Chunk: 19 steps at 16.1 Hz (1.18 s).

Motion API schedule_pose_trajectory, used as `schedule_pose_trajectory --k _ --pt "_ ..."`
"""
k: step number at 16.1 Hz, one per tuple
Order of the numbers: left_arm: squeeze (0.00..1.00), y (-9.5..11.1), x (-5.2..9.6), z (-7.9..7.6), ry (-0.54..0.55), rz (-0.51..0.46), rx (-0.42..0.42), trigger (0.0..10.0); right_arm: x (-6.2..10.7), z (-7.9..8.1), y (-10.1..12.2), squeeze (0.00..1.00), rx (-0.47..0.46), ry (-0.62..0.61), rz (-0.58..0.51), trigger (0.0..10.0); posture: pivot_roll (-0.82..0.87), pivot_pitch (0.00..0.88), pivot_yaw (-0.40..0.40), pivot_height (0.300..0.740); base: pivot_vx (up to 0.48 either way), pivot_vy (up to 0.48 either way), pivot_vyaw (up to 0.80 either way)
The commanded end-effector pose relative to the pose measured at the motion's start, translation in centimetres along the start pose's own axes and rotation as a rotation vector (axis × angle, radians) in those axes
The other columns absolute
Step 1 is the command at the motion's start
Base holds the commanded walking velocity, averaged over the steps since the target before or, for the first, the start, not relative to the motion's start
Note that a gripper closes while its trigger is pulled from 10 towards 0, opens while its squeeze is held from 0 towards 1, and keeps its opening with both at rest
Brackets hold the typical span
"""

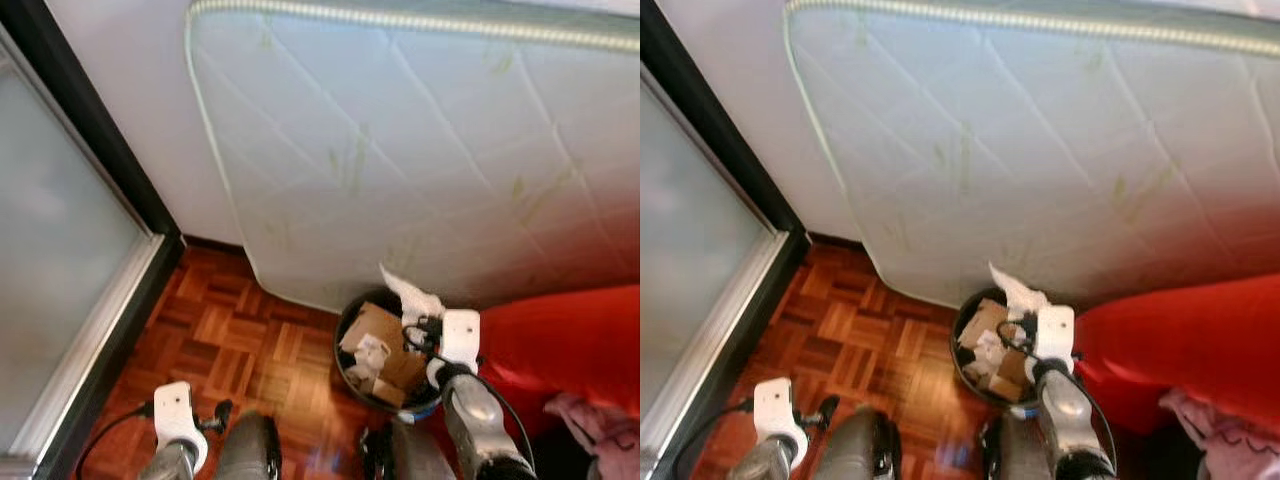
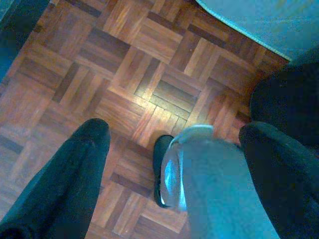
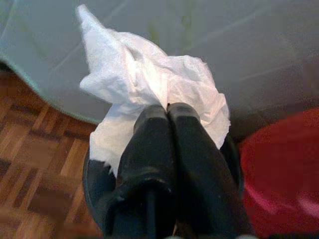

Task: Clean up the room

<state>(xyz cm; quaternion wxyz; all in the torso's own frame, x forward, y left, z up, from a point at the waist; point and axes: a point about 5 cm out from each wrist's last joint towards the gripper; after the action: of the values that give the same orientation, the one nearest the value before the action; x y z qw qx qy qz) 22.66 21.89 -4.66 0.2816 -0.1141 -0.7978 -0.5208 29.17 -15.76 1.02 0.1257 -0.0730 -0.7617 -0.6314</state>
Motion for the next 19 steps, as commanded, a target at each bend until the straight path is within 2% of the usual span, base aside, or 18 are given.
schedule_pose_trajectory --k 1,9,16,19 --pt "0.00 -1.1 0.4 0.5 0.016 0.031 0.005 10.0 0.5 0.5 -1.3 0.00 0.010 0.028 0.057 10.0 0.04 0.254 -0.003 0.635 0.000 0.000 0.00" --pt "0.00 0.3 -0.3 -1.0 -0.021 -0.019 0.013 10.0 -0.3 0.8 -0.9 0.00 0.038 0.057 0.101 10.0 0.04 0.259 -0.009 0.635 0.000 0.000 0.00" --pt "0.00 0.6 -0.4 -1.2 -0.028 -0.035 0.015 10.0 -0.3 0.8 -1.3 0.00 0.047 0.055 0.154 10.0 0.04 0.261 -0.011 0.635 0.000 0.000 0.00" --pt "0.00 0.7 -0.4 -1.3 -0.034 -0.045 0.014 10.0 -0.2 0.4 -1.9 0.00 0.042 0.030 0.195 10.0 0.04 0.262 -0.011 0.635 0.276 0.000 0.00"
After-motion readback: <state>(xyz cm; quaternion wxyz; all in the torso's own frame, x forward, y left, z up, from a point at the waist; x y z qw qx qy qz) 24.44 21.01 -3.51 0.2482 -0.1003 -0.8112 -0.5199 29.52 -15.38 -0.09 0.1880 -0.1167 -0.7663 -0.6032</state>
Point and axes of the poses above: a point about 5 cm out from each wrist's last joint towards the gripper, its own x axis pointing back from the gripper into the wrist, its own y axis along the axis of the wrist's last joint, z = x × y, and after that the axes turned 13 degrees about x, right-handed
